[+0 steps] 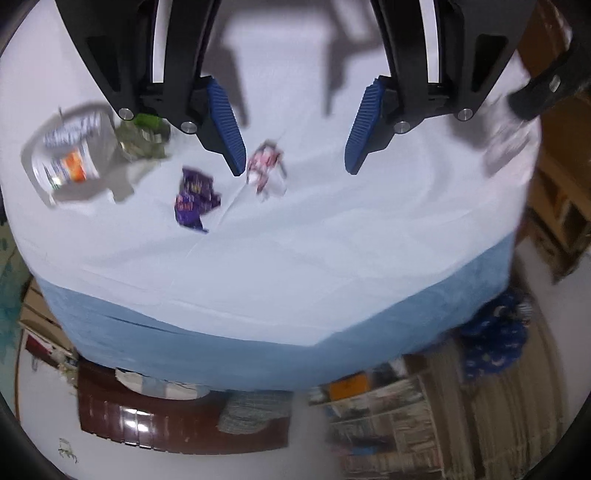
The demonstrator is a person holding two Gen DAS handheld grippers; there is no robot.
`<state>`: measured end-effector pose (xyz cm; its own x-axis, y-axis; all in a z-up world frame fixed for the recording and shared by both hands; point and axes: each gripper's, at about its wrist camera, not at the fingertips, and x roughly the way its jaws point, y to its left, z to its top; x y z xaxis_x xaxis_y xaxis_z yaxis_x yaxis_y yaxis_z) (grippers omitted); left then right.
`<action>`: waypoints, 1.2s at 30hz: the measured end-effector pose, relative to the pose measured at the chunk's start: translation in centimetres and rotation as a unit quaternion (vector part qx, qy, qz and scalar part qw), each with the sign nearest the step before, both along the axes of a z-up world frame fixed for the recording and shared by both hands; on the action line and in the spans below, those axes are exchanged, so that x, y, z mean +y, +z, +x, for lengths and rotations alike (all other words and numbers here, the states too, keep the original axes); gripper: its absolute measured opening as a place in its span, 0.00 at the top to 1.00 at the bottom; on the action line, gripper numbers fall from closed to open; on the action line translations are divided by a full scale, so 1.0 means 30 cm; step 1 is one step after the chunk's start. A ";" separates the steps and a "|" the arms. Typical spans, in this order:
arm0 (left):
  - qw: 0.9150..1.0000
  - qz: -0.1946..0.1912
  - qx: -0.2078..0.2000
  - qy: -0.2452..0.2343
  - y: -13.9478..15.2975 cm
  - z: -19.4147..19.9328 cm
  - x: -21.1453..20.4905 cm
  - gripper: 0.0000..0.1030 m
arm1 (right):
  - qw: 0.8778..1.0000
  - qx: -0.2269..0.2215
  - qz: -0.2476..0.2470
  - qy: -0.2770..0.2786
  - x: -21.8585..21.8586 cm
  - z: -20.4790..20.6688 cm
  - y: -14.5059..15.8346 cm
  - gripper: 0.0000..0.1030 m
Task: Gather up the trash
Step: 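Grasp the crumpled paper with the left tool while the right tool grasps a small paper ball, then carry both paper balls to the red wastebasket and release them inside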
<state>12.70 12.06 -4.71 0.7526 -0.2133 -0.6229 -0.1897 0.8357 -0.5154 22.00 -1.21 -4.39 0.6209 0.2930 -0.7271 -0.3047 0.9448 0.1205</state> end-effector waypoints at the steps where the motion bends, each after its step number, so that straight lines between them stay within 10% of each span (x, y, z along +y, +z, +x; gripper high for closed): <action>1: 1.000 0.000 0.000 -0.002 -0.003 0.010 0.008 0.84 | 1.000 0.005 -0.012 -0.007 0.018 0.035 -0.024 0.44; 4: 1.000 0.002 0.007 -0.004 -0.021 0.017 0.017 0.84 | 0.997 0.060 -0.034 -0.034 0.037 0.126 -0.128 0.45; 8: 1.000 -0.002 0.009 -0.011 -0.024 0.022 0.005 0.84 | 0.996 0.081 -0.018 -0.020 0.036 0.147 -0.158 0.76; 20: 1.000 0.011 -0.012 -0.019 0.016 -0.035 -0.059 0.84 | 0.997 -0.008 0.072 0.029 -0.190 -0.163 0.132 0.77; 28: 0.994 0.046 -0.070 -0.066 0.177 -0.225 -0.313 0.84 | 0.987 -0.063 0.143 -0.028 -0.841 -0.785 0.419 0.77; 36: 0.966 0.082 -0.123 -0.211 0.382 -0.376 -0.896 0.84 | 0.984 -0.051 0.051 -0.163 -1.599 -1.225 0.441 0.77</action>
